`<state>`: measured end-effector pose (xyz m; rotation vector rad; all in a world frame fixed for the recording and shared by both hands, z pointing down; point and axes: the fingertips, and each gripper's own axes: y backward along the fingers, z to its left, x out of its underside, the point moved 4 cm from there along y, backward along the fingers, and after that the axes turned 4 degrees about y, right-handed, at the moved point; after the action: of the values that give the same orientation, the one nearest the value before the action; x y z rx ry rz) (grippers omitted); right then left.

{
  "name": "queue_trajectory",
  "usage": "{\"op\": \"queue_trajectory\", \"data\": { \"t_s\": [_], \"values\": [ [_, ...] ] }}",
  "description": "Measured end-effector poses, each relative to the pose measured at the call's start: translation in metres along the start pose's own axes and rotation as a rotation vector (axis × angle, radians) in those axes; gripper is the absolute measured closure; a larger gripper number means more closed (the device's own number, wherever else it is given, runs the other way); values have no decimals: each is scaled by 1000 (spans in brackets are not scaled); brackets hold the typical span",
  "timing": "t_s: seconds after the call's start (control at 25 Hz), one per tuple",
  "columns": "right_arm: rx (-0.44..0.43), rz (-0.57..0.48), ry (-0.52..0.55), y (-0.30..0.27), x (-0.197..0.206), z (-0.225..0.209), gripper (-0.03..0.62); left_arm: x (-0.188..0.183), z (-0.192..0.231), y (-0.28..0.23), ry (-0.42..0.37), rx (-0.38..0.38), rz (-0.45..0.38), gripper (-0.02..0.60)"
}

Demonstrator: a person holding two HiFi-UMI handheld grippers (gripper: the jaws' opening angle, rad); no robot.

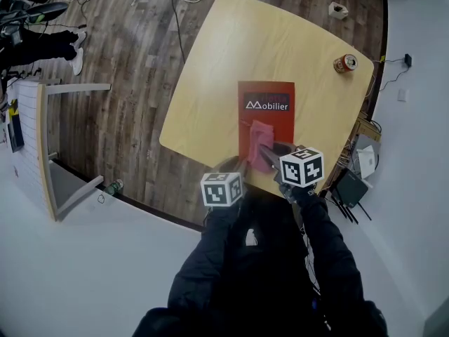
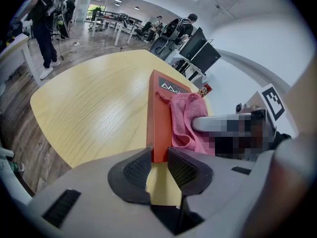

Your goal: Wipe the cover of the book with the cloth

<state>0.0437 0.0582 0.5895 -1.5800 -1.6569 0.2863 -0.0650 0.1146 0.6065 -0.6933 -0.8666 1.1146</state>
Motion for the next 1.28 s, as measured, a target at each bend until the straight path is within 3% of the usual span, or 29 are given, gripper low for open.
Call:
{"op": "queue_trajectory", "data": {
  "t_s": [1.28],
  "values": [
    [120, -38, -13, 62, 10, -47, 514, 1, -1, 0, -17, -25, 4, 462]
  ]
}}
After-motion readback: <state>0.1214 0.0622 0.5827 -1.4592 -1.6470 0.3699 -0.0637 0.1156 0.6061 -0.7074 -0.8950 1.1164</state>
